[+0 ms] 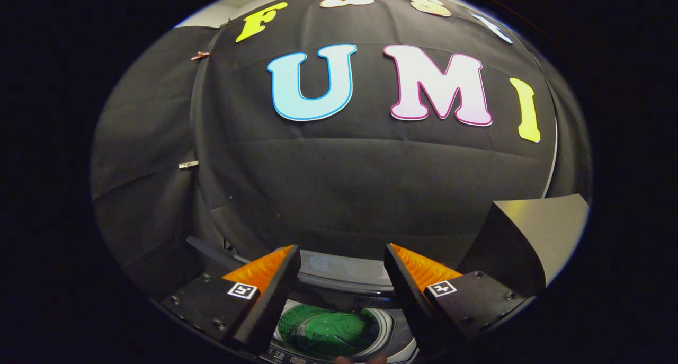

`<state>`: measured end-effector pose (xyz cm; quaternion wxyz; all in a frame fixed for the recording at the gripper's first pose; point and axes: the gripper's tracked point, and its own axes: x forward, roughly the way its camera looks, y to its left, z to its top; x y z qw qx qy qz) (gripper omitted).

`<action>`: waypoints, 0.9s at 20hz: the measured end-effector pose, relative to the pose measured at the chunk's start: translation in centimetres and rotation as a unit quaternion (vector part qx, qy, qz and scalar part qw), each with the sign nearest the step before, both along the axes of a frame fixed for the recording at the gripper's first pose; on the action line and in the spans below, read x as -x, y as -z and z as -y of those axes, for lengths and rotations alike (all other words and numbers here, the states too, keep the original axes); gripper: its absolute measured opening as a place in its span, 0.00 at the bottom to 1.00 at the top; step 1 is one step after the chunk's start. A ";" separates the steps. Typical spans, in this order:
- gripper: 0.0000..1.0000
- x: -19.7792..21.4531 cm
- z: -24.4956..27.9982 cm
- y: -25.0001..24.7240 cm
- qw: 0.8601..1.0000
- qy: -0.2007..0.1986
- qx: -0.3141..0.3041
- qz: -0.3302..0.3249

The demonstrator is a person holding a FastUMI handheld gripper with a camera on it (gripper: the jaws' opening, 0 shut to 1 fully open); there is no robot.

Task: Put the clothes into the washing machine and then close the washing machine lid.

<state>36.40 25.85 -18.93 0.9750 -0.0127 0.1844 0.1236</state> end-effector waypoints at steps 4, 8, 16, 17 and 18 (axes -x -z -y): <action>1.00 1.4 0.7 2.3 1.000 -0.010 0.013 -0.010; 1.00 2.5 1.2 2.2 1.000 -0.002 -0.005 -0.008; 0.99 4.5 3.2 -2.1 0.998 0.017 -0.015 0.055; 0.99 4.7 3.5 -3.0 0.998 0.020 -0.018 0.064; 0.99 4.9 3.7 -3.9 0.997 0.021 -0.020 0.075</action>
